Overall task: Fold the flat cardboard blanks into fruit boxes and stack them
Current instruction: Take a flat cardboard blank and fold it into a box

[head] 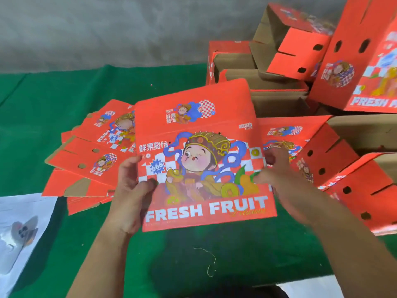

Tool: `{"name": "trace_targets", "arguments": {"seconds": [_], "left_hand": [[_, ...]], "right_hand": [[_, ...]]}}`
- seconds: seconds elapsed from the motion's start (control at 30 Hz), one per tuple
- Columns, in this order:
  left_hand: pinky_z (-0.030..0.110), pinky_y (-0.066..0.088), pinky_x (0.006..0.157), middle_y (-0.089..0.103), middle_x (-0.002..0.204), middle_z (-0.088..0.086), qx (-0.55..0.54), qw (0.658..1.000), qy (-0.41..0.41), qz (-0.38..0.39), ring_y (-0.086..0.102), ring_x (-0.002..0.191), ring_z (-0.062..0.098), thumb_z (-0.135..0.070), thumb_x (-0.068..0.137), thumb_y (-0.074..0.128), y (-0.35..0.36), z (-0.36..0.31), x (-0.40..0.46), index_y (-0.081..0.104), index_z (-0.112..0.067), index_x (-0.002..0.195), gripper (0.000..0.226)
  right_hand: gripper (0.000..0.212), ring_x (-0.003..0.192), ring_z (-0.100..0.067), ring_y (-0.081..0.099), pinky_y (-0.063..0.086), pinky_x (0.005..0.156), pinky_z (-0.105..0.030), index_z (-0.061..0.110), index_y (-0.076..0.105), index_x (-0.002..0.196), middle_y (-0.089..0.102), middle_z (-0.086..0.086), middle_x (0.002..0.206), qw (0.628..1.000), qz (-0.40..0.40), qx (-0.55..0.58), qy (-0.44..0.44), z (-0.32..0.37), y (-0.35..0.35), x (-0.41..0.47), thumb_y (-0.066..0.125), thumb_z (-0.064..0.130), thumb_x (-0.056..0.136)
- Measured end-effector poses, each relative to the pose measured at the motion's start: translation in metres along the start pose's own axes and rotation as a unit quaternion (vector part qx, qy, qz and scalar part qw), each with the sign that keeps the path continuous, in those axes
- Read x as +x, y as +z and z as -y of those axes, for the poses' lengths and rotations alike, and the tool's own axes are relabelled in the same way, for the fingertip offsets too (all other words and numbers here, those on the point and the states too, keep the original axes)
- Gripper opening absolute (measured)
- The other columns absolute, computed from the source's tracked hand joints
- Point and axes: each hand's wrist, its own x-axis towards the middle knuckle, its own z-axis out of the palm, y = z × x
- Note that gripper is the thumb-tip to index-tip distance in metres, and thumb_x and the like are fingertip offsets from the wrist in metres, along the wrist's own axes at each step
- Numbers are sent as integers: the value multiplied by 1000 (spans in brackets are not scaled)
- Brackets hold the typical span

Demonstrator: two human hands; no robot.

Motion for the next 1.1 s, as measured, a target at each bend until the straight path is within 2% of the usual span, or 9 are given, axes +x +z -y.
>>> {"name": "trace_targets", "arguments": {"seconds": [0.2,0.37,0.53,0.63,0.73,0.87,0.97,1.03,1.1], "left_hand": [[35,46,76,66,94,-14,-38,998,-46,-8,66,86,9,-38,97,59,52,17,-3,54,-38,115,19],[43,42,106,68,135,-5,79,988,-104,83,60,129,14,-66,97,42,105,36,3,69,-40,129,49],[40,42,103,68,129,-18,173,967,-147,116,60,123,3,-77,91,49,148,69,7,65,-51,125,45],[45,41,110,63,134,-8,254,948,-134,137,60,125,9,-64,81,69,162,87,7,56,-47,136,59],[48,44,105,64,119,-15,465,880,-16,90,57,120,21,-40,76,74,171,100,10,57,-50,127,54],[28,55,81,70,102,-15,371,925,-33,78,66,87,17,3,85,75,177,118,12,57,-51,106,61],[37,58,87,70,105,-12,352,933,-64,41,72,92,12,5,85,75,179,131,13,51,-36,112,54],[37,59,90,70,107,-5,343,935,-81,31,71,93,7,2,84,79,182,137,14,49,-31,114,54],[43,59,91,66,111,8,347,934,-89,11,70,92,13,-4,80,86,187,141,19,49,-29,114,56]], "right_hand": [[58,105,-17,68,55,88,-38,37,45,124,64,-3,123,993,-116,-22,23,-59,-36,5,82,18,84],[66,92,-5,71,54,72,-20,26,40,134,69,-1,111,989,-131,-43,45,-92,-86,-2,75,1,84],[49,67,8,66,50,59,-12,21,46,111,69,-1,91,972,-228,-57,24,-112,-123,6,72,-7,82],[47,68,3,66,50,62,-18,23,45,102,68,-1,85,961,-262,-82,8,-127,-143,13,74,-7,80],[46,83,-23,67,54,71,-39,31,45,102,66,-6,92,952,-280,-120,-3,-135,-157,24,72,1,81],[47,83,-18,64,49,79,-28,35,47,105,63,4,88,941,-298,-156,-31,-141,-163,45,75,7,80],[57,82,21,56,28,73,8,22,45,111,52,20,85,931,-317,-165,-70,-143,-162,64,76,-8,74],[63,86,21,56,30,77,6,23,39,118,55,15,89,943,-300,-131,-55,-144,-162,74,73,-9,77],[66,95,-9,64,43,91,-16,26,35,125,63,1,101,958,-269,-91,-27,-146,-163,84,71,-6,80]]}}
